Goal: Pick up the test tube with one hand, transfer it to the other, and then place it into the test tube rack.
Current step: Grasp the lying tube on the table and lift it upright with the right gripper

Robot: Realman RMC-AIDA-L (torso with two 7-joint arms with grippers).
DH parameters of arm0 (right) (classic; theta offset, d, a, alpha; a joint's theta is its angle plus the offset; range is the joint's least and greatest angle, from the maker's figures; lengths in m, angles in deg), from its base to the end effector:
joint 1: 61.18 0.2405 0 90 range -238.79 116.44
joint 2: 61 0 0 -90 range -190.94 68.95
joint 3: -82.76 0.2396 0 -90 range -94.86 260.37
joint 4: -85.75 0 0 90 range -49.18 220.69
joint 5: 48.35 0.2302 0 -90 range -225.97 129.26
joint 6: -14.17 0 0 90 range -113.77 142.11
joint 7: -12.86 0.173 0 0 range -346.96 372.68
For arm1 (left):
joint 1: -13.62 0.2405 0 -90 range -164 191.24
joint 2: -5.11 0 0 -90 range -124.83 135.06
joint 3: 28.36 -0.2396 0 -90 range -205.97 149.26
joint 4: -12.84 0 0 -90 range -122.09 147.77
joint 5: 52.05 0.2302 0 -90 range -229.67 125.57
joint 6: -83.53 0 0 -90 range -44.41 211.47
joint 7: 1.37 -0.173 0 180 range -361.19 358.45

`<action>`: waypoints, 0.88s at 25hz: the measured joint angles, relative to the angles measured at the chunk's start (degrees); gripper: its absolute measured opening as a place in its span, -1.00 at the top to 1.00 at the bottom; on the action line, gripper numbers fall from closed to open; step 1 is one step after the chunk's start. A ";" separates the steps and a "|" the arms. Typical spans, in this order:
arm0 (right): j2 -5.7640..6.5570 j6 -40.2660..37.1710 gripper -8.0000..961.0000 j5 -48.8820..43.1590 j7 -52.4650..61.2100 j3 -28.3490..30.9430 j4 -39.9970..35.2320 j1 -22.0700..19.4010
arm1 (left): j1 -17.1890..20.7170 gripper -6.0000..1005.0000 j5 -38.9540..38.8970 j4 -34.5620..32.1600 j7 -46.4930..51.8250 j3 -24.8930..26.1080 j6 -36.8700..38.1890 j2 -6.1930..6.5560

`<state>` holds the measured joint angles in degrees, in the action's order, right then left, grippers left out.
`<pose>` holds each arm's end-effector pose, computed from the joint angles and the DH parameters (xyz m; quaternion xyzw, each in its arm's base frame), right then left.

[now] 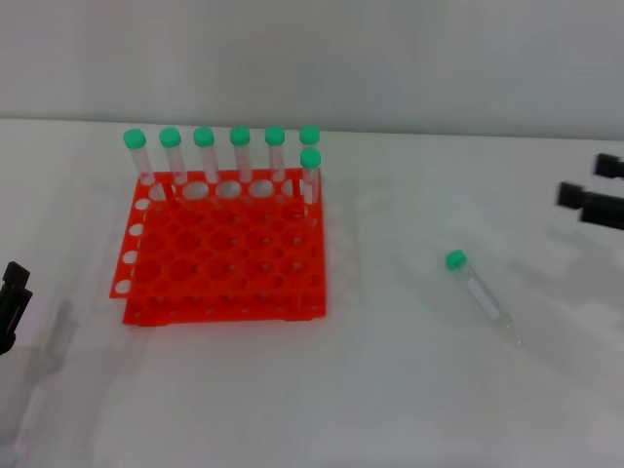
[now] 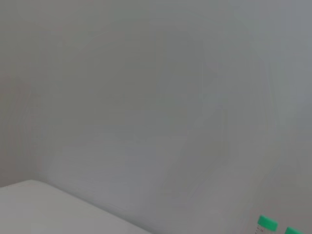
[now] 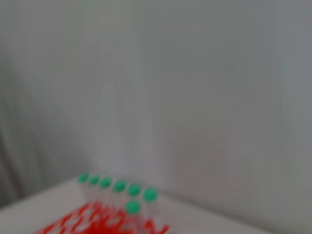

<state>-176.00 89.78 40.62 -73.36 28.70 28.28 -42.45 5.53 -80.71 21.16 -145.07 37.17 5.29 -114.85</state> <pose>0.2423 0.3815 0.0748 -0.8792 0.2457 0.2923 0.2848 -0.3825 0.2589 -0.0021 -0.5815 -0.3922 -0.4233 0.5734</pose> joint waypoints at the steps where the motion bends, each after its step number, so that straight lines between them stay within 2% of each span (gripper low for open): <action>1: -0.02 -0.46 -0.75 -3.15 4.04 -2.04 -4.33 0.17 | -0.02 -0.62 0.00 0.00 0.00 0.00 0.02 0.00; 3: -0.07 -1.09 -0.75 -10.57 14.80 -5.88 -13.11 0.82 | -0.06 -0.62 0.00 -0.04 0.00 0.08 0.02 0.00; 5: -0.07 -1.14 -0.75 -15.38 22.06 -7.87 -17.88 1.46 | -0.06 -0.62 0.00 -0.08 0.00 0.16 0.02 0.02; 8: -0.12 -0.75 -0.75 -31.15 38.83 -13.80 -29.05 3.42 | -0.08 -0.62 -0.03 -0.08 0.00 0.29 0.03 0.06; 12: -0.18 1.16 -0.74 -48.28 54.55 -23.51 -37.57 7.12 | -0.28 -0.62 -0.13 0.15 0.00 0.31 0.03 0.09; 17: -0.37 4.56 -0.70 -63.57 67.96 -36.76 -37.45 11.75 | -1.66 -0.62 -0.18 -0.16 0.00 0.16 0.26 0.09; 20: -0.70 3.64 -0.67 -67.69 72.93 -42.59 -34.08 12.84 | -2.19 -0.62 -0.14 0.18 -0.03 -0.02 1.41 0.08; 22: -0.84 3.06 -0.66 -68.36 74.78 -44.48 -32.08 13.54 | -2.30 -0.62 0.00 0.56 -0.08 -0.05 2.21 0.09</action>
<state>-176.84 92.84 -27.74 1.42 -15.78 -3.80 -28.91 3.23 -80.71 21.72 -145.15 37.12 7.50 -114.77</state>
